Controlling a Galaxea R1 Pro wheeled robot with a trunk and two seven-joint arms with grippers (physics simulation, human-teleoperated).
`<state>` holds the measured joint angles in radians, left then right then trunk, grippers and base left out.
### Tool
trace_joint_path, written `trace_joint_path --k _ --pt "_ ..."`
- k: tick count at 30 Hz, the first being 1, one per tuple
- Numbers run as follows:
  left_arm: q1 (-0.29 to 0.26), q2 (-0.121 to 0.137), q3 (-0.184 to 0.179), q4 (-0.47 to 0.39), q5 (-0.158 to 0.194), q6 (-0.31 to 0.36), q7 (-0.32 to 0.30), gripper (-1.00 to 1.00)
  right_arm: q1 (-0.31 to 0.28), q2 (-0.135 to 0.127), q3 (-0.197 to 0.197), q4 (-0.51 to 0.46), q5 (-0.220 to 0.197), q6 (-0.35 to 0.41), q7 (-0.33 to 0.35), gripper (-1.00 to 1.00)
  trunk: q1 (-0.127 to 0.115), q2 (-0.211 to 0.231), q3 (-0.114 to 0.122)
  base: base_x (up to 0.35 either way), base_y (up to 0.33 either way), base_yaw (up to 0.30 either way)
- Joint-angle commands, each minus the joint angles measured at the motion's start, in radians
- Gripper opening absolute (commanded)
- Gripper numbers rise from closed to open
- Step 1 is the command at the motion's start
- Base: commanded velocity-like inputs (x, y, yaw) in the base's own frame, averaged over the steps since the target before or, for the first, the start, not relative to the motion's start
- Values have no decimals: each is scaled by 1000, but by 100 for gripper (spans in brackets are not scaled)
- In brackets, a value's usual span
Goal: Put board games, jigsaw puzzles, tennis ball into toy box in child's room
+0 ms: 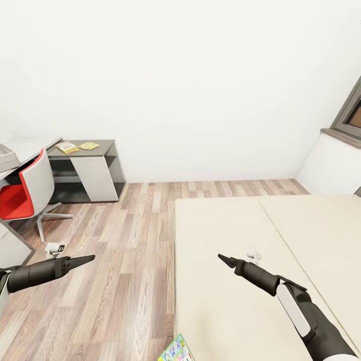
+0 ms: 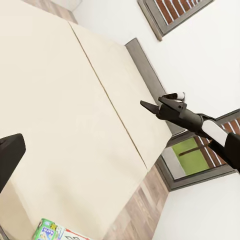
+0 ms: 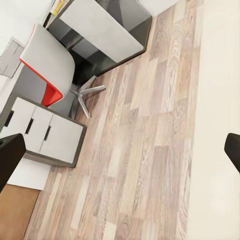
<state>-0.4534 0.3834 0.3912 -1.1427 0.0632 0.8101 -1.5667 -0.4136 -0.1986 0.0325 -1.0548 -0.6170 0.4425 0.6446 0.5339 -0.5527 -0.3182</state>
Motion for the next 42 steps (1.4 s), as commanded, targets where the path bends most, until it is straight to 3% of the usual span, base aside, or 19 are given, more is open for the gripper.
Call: trace_joint_path --k 1,19,42 --pt "-1 0 0 0 -1 11 -4 100 -1 -1 1 -1 -10 8 -2 100 0 -1 0 0 0 46" --pt "-1 1 0 0 -1 11 -4 100 -1 -2 1 -1 -10 8 -2 100 0 -1 28 0 0 66" --pt "-1 1 0 0 -1 11 -4 100 -1 -4 1 4 -13 8 -11 100 0 -1 30 0 0 6"
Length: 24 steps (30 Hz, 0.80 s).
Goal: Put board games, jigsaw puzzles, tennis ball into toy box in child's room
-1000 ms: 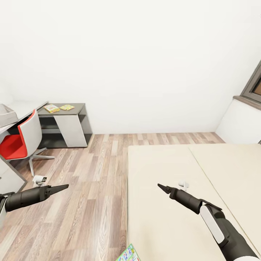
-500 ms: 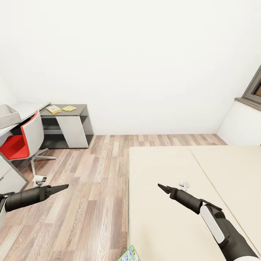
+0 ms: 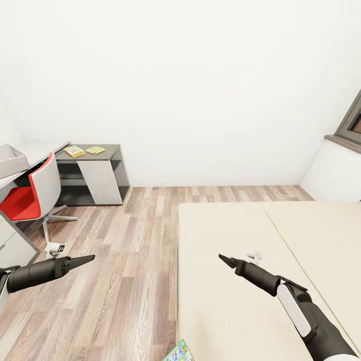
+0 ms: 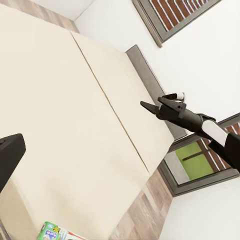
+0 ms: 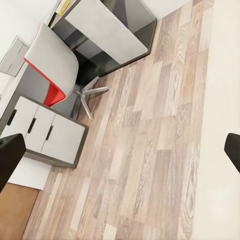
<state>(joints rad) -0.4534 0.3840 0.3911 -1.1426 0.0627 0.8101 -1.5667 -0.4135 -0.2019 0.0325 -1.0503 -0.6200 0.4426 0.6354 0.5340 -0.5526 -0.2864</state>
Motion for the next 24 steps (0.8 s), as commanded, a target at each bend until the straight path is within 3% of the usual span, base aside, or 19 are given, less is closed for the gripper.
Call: trace_joint_path --k 1,13,24 --pt "-1 0 0 0 -1 11 -4 100 -1 -1 1 -1 -10 8 -2 100 0 -1 -2 0 0 0" --pt "-1 0 0 0 -1 11 -4 100 -1 0 1 -1 -10 8 -2 100 0 -1 -2 0 3 0" --pt "-1 1 0 0 -1 11 -4 100 -1 2 1 -1 -9 8 -3 100 0 -1 -2 0 95 0"
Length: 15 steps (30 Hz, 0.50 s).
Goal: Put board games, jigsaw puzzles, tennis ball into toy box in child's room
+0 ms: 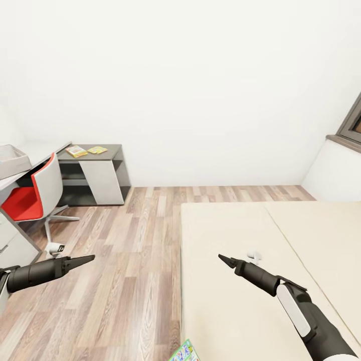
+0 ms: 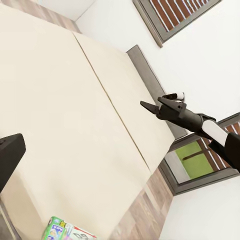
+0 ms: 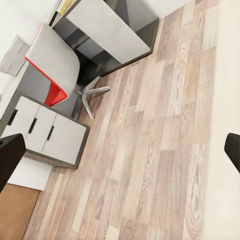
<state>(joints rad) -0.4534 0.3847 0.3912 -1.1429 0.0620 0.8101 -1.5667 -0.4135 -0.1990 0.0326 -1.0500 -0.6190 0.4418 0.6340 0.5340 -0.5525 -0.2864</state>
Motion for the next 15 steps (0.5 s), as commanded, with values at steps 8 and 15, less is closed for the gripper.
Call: trace_joint_path --k 8,15 --pt "-1 0 0 0 0 11 -4 100 -1 0 1 -1 -10 8 -2 100 0 -1 -2 0 118 0" --pt "-1 0 0 0 0 11 -4 100 -1 -1 1 -1 -11 8 -2 100 0 -1 -2 0 119 0"
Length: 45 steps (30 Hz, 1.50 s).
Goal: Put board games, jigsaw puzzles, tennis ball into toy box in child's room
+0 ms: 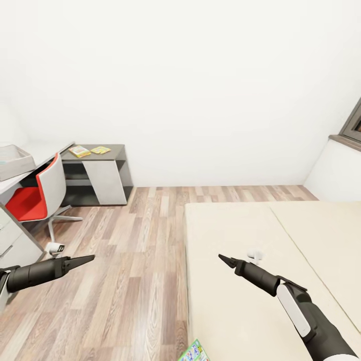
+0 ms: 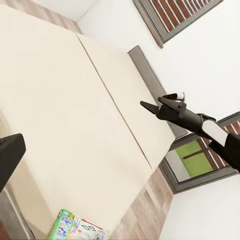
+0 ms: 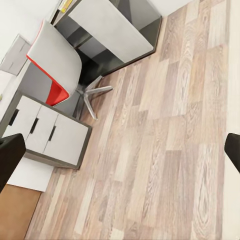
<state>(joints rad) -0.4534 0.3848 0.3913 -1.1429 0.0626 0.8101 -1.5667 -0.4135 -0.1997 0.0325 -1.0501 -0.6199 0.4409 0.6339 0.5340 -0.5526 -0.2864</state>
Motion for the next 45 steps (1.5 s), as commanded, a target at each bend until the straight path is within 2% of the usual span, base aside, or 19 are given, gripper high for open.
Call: trace_joint_path --k 1,45 --pt "-1 0 0 0 0 11 -4 100 -1 -1 1 -1 -10 9 -2 100 0 -1 -2 0 119 0" --pt "-1 12 0 0 0 11 -4 100 -1 -1 1 -1 -12 9 -1 100 0 -1 -2 0 119 0"
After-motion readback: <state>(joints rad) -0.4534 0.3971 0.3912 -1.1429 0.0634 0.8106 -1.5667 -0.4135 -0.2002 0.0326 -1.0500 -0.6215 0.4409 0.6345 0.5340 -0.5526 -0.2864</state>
